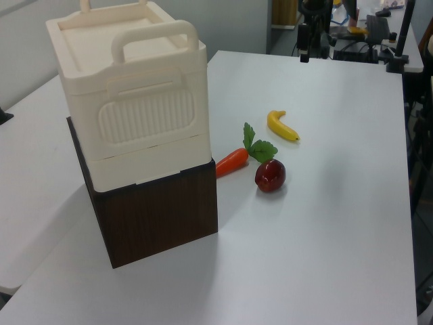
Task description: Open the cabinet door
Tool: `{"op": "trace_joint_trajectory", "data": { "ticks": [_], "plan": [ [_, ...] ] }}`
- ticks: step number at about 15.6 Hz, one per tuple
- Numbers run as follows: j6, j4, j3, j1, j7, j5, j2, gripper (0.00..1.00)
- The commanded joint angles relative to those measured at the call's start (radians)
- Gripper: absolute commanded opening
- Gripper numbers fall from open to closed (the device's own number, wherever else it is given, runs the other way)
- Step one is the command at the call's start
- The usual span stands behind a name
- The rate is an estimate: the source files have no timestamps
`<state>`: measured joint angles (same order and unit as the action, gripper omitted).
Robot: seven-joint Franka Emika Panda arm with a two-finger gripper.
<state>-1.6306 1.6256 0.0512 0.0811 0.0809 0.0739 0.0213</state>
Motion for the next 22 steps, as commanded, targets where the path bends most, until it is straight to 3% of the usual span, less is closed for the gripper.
{"op": "trace_joint_trajectory", "data": {
  "ticks": [1, 13, 19, 22],
  "plan": [
    [0.033, -0.006, 0.004, -0.009, -0.032, -0.022, -0.012, 1.00],
    [0.054, -0.073, 0.001, -0.012, -0.030, -0.026, 0.003, 1.00],
    [0.051, -0.133, -0.036, -0.007, -0.145, -0.179, 0.012, 1.00],
    [0.026, -0.185, -0.095, -0.004, -0.151, -0.195, 0.035, 1.00]
  ]
}}
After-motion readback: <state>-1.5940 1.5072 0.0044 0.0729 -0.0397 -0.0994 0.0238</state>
